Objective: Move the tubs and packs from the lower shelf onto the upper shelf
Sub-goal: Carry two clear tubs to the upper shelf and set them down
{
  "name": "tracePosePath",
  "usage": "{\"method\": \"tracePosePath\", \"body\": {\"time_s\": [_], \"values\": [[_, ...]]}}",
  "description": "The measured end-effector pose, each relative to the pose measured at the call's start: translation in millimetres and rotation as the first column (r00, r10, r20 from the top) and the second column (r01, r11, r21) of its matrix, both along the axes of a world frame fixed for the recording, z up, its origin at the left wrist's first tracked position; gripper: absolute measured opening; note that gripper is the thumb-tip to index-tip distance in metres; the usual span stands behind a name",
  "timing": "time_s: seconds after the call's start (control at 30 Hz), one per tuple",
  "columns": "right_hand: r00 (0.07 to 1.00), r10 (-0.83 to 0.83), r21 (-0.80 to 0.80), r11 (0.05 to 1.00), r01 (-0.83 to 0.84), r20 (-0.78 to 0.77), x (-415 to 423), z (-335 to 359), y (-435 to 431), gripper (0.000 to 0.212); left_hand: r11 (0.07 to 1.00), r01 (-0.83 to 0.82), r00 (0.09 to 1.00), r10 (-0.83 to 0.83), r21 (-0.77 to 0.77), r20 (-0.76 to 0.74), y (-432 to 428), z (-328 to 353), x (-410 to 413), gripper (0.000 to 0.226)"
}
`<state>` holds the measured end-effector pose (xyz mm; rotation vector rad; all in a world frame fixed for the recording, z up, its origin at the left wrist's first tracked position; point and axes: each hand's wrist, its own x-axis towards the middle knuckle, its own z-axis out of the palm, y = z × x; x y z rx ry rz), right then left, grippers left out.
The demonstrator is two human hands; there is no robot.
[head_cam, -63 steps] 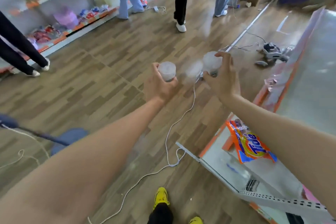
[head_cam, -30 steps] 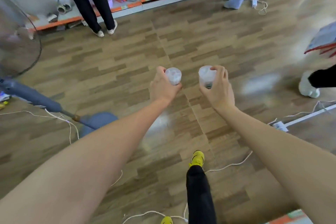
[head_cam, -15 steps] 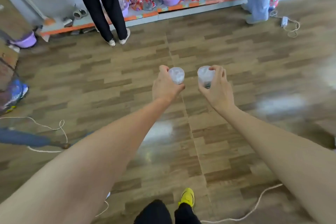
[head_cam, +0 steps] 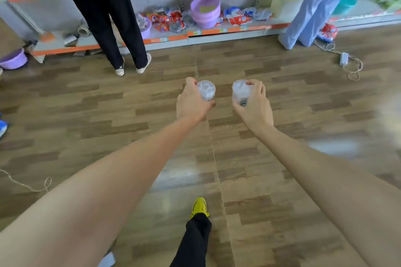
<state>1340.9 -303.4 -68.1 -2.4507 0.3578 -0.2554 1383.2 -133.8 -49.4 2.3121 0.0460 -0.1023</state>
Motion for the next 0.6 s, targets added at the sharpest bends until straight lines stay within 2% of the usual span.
{"method": "tracePosePath", "body": {"time_s": [0.4, 0.6], "values": [[0.999, -0.036, 0.011, 0.999, 0.036, -0.029, 217.8, 23.2, -69.8, 0.051, 1.0, 0.017, 0.999, -0.016, 0.024, -0.041, -63.3, 6.5, 227.8, 0.058], [1.0, -0.009, 0.004, 1.0, 0.009, -0.015, 331.9, 28.6, -125.1, 0.05, 0.999, -0.024, 0.999, 0.025, 0.024, -0.037, -118.1, 11.2, 336.9, 0.057]]}}
